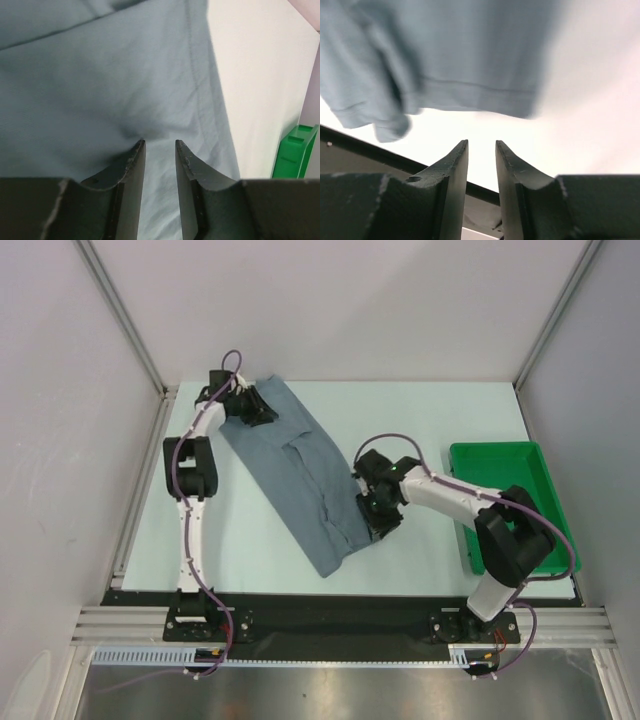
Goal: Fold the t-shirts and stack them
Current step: Fold the tshirt
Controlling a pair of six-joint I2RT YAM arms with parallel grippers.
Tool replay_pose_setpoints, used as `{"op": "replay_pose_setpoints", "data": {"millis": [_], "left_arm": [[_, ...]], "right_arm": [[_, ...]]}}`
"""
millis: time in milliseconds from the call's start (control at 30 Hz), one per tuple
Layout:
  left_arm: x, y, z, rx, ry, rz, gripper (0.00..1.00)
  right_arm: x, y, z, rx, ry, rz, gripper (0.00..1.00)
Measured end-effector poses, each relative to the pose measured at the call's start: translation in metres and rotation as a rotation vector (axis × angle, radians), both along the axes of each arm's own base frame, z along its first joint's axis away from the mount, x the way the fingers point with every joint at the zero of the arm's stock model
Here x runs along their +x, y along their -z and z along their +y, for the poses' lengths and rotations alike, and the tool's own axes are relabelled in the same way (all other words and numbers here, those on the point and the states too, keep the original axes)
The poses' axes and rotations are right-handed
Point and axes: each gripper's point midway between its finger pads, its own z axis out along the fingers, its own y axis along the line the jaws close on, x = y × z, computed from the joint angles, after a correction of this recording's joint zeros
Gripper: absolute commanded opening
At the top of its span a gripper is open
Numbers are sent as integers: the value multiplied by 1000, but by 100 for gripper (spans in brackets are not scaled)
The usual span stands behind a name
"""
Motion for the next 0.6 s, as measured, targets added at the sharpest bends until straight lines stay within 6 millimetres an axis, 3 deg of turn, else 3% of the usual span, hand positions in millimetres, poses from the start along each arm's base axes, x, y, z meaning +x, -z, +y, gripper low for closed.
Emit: {"op": "replay_pose_setpoints", "data": {"millis": [133,233,300,400,500,600], "left_arm": [[-6,0,13,-7,-1,0,43],[-21,-16,18,1,-18,5,47],[-27,-40,16,19,-31,-24,47],[-24,-95,11,67,-60,-131,47],[-28,-150,2,110,-106,-244,42],[-37,-174,-4,139,-164,-276,34]], "right_arm": [[19,-18,-25,-7,76,-54,37],[27,-33,-21,18,79,-91,41],[37,-40,-13,42,79,-116,44],[61,-43,6,63,80,-141,48],[84,-30,24,62,77,-145,50],[95,-9,31,33,73,-121,49]]}}
